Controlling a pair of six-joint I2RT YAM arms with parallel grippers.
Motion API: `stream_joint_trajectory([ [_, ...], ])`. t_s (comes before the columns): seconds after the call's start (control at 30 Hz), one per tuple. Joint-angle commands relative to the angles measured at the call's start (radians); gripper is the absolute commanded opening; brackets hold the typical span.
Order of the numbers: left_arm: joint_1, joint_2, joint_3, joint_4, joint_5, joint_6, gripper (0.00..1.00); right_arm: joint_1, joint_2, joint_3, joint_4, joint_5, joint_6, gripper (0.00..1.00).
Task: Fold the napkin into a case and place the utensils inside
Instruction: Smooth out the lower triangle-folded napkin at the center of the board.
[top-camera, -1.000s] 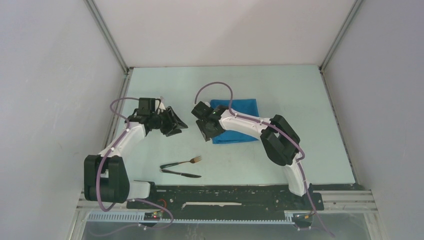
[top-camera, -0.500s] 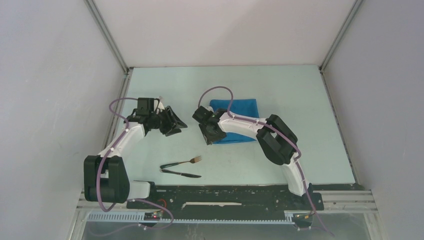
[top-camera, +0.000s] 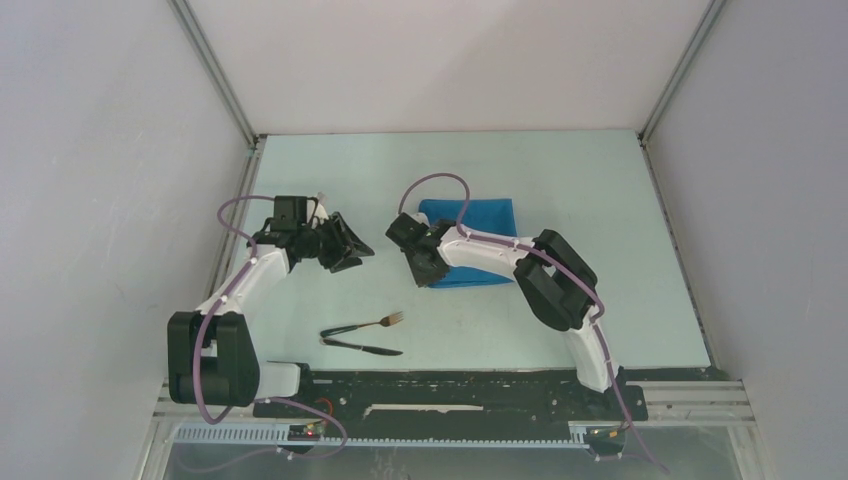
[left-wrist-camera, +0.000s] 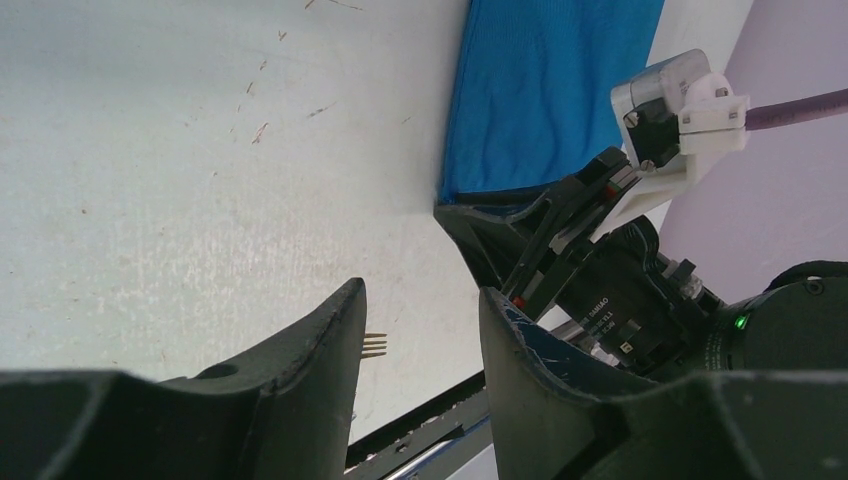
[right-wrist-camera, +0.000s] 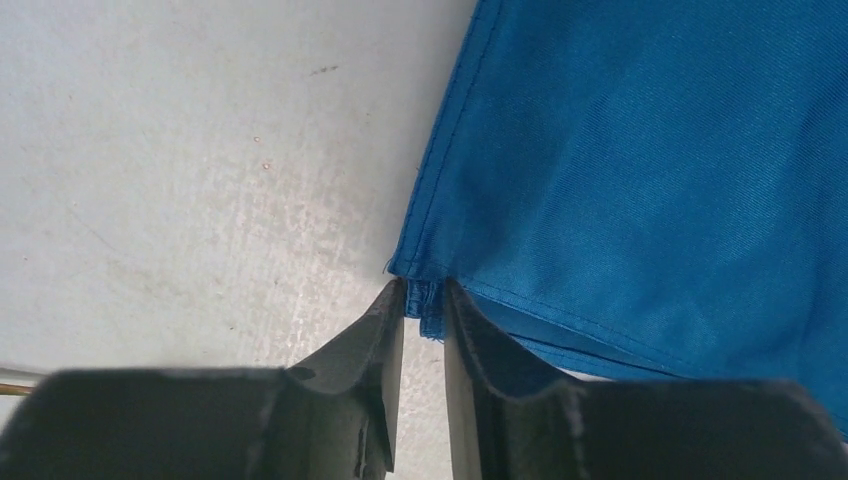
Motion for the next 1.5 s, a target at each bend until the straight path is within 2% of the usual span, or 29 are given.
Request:
stream_joint_trajectory([
  [0.0, 0.01, -0.039, -0.013, 0.016, 0.031, 0.019, 0.5, -0.021, 0.014, -0.06, 0.0, -0.01, 0.006, 0.25],
  [0.07, 0.01, -0.042, -0.015, 0.015, 0.032, 0.019, 0.51, -0.02, 0.007, -0.049, -0.01, 0.0, -0.005, 0.28],
  [0.13, 0.01, -0.043, -0.014, 0.016, 0.032, 0.019, 0.51, -0.009, -0.005, -0.031, -0.031, 0.011, -0.018, 0.38],
  [0.33, 0.01, -0.037, -0.019, 0.025, 0.029, 0.013, 0.51, 0.013, -0.084, 0.002, -0.088, 0.033, -0.023, 0.52],
  [0.5, -0.021, 0.023, -0.051, 0.099, 0.087, -0.042, 0.5, -0.029, -0.215, -0.067, -0.034, -0.036, 0.03, 0.58],
  [0.63, -0.16, 0.087, -0.046, 0.168, 0.061, -0.109, 0.56, -0.12, -0.365, -0.228, 0.085, -0.123, 0.08, 0.59],
  [0.77, -0.297, 0.192, -0.051, 0.303, 0.017, -0.23, 0.46, -0.265, -0.508, -0.39, 0.168, -0.185, 0.096, 0.59],
  [0.9, -0.398, 0.307, -0.02, 0.382, -0.023, -0.298, 0.44, -0.451, -0.626, -0.51, 0.204, -0.293, 0.063, 0.58],
  [1.07, -0.427, 0.4, 0.029, 0.404, -0.089, -0.316, 0.44, -0.684, -0.673, -0.606, 0.259, -0.432, -0.006, 0.59],
  [1.17, -0.426, 0.432, 0.054, 0.404, -0.129, -0.314, 0.38, -0.774, -0.65, -0.623, 0.282, -0.516, -0.036, 0.59],
  [1.47, -0.426, 0.484, 0.113, 0.365, -0.211, -0.288, 0.33, -0.857, -0.59, -0.633, 0.315, -0.584, -0.067, 0.58],
])
